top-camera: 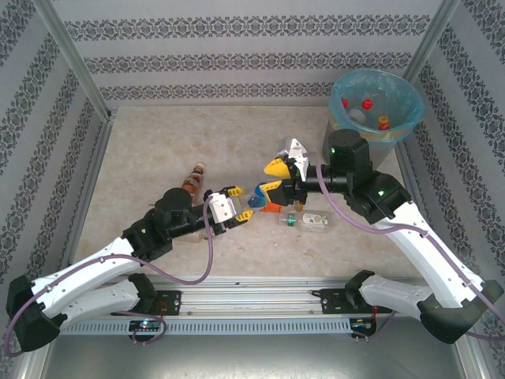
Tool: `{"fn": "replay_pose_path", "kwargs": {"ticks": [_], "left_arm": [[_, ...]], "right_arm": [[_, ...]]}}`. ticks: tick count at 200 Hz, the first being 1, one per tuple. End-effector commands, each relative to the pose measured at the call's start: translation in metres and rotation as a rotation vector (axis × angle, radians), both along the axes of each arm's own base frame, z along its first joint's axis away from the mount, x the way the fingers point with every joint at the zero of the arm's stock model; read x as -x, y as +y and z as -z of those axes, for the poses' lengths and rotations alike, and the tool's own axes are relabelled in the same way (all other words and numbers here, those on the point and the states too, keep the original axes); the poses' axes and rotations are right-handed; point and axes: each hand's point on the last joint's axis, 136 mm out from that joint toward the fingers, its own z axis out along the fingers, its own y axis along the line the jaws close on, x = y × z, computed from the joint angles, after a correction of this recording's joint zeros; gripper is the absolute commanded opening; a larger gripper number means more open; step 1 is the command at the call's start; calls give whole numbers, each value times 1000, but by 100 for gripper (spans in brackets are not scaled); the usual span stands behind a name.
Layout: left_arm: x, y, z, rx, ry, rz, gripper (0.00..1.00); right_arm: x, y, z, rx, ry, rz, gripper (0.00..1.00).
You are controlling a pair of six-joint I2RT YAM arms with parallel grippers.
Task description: Put the plastic bottles in the bin
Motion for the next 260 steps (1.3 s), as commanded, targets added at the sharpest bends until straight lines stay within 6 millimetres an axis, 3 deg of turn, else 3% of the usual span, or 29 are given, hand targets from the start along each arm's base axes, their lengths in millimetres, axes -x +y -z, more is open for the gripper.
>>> {"fn": "replay_pose_path", "kwargs": {"ticks": [1, 92, 147, 171, 199, 212, 233, 260], "left_arm": [[-6, 3, -27, 101, -43, -20, 44], [-13, -3, -7, 66, 6, -8, 44], [-9, -1, -17, 106, -3, 10, 44], [-7, -1, -24, 119, -8, 30, 44], [-7, -1, -25, 119, -12, 37, 45], [-8, -1, -26, 119, -15, 34, 46], [-12, 0, -30, 133, -27, 13, 55], [-27, 9, -45, 184, -72, -89, 80]], "right_arm": [[20, 6, 0, 4, 16, -102, 56], [20, 12, 2, 4, 52, -135, 60], [5, 3, 15, 73, 8, -30, 44], [0, 1, 11, 68, -31, 0, 37], [-3, 1, 1, 55, -63, 17, 19], [-2, 1, -4, 42, -70, 14, 18], [-2, 2, -13, 23, -78, 14, 14], [-12, -3, -25, 25, -93, 89, 8]]}}
